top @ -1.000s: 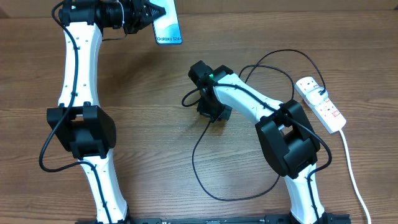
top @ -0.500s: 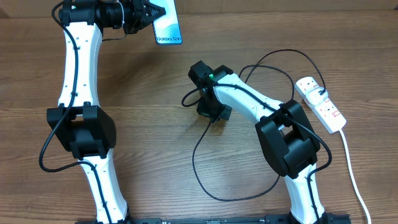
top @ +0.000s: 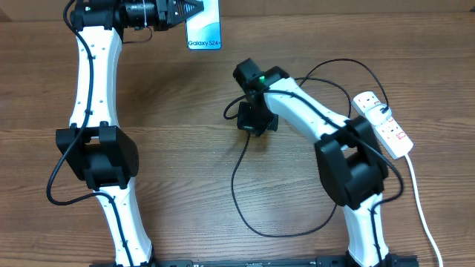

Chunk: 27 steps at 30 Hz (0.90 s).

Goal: Plug charger to phone and switch on socket

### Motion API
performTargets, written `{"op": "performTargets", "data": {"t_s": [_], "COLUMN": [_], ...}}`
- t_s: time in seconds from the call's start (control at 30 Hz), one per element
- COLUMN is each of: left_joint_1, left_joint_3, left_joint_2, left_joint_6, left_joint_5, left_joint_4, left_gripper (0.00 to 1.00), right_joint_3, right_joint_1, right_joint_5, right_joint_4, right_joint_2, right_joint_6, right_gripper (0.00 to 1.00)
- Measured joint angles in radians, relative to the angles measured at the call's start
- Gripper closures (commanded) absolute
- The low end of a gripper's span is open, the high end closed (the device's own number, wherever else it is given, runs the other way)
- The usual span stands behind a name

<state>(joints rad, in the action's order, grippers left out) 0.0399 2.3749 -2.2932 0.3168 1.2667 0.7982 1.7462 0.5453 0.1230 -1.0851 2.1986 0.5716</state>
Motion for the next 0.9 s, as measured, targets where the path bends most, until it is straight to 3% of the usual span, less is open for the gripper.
{"op": "performTargets", "data": {"t_s": [0.27,0.43,0.9], "left_joint_1": [-0.001,-0.003,-0.040], "left_joint_3": [0.000,0.000,0.000], "left_joint_2": [0.000,0.000,0.000], "left_joint_6": [0.006,0.018,0.052], "left_joint_5": [0.159,0.220,0.268], "left_joint_4": [-0.143,-0.160,-0.163], "left_gripper": [0.96,0.96,0.96], "right_joint_3": [0.014,0.044,0.045], "right_joint_1": [0.020,0.077,0.124], "right_joint_5": [0.030,0.035,0.003], "right_joint_4": [0.000,0.018,0.135], "right_joint_2": [-0.326,-0.478,-0.481], "right_joint_6": [-0.236,-0.307,-0.289], "right_gripper": [0.96,0.96,0.96]}}
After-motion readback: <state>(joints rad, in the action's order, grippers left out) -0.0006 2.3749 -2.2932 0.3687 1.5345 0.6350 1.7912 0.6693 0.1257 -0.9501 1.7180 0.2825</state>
